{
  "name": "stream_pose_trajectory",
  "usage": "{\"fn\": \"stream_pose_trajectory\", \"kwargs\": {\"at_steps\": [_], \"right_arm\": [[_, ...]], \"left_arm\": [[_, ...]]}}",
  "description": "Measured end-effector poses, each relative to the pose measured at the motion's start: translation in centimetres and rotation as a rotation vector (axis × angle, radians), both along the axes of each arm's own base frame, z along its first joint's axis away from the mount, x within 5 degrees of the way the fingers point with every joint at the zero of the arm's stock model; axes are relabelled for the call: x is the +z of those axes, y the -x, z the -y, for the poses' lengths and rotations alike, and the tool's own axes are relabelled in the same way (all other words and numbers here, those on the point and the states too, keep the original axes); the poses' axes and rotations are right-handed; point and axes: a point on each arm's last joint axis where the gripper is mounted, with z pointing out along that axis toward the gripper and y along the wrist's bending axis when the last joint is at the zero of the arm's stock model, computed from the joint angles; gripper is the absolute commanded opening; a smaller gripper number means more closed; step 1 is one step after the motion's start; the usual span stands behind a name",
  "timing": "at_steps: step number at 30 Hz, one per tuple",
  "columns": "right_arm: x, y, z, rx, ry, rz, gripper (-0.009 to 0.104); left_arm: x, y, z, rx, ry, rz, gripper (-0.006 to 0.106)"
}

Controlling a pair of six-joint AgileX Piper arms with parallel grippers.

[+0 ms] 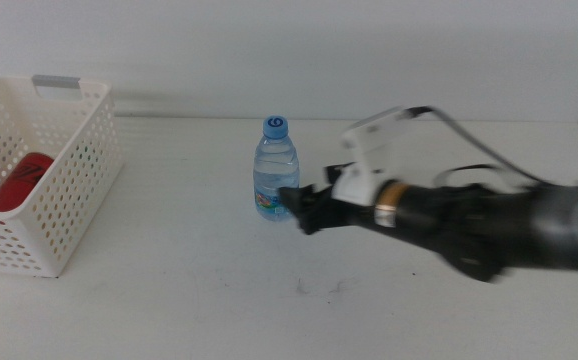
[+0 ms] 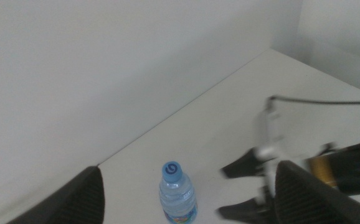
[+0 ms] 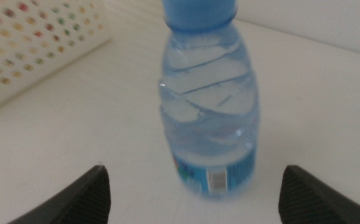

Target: Use arms to grab the bottles and put them into the dustbin to the left of the table.

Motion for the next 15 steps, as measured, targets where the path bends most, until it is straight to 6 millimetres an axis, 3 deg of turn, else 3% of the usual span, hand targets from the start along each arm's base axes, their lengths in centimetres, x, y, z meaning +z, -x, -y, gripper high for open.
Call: {"fn": "stream_pose_trajectory", "kwargs": {"at_steps": [4,10,13,15], "right_arm": [[5.7,4.5,3.4,-0.097,0.034,-0.062,0.088],[18.4,11.7,8.4,-0.109,0.081,0.015,0.087],[22.2,14.1,10.0,-0.082,0.089,0.057,0.087],[23.2,14.9,10.6,-0.076,0.097,0.066,0.087]], "left_arm": [[0.0,0.0,0.0,0.001,-0.002,0.000,0.094],[0.0,0.0,0.0,0.002,-0.003,0.001,0.094],[0.0,0.0,0.0,0.002,-0.003,0.001,0.094],[0.0,0.0,0.0,0.002,-0.003,0.001,0.094]]}}
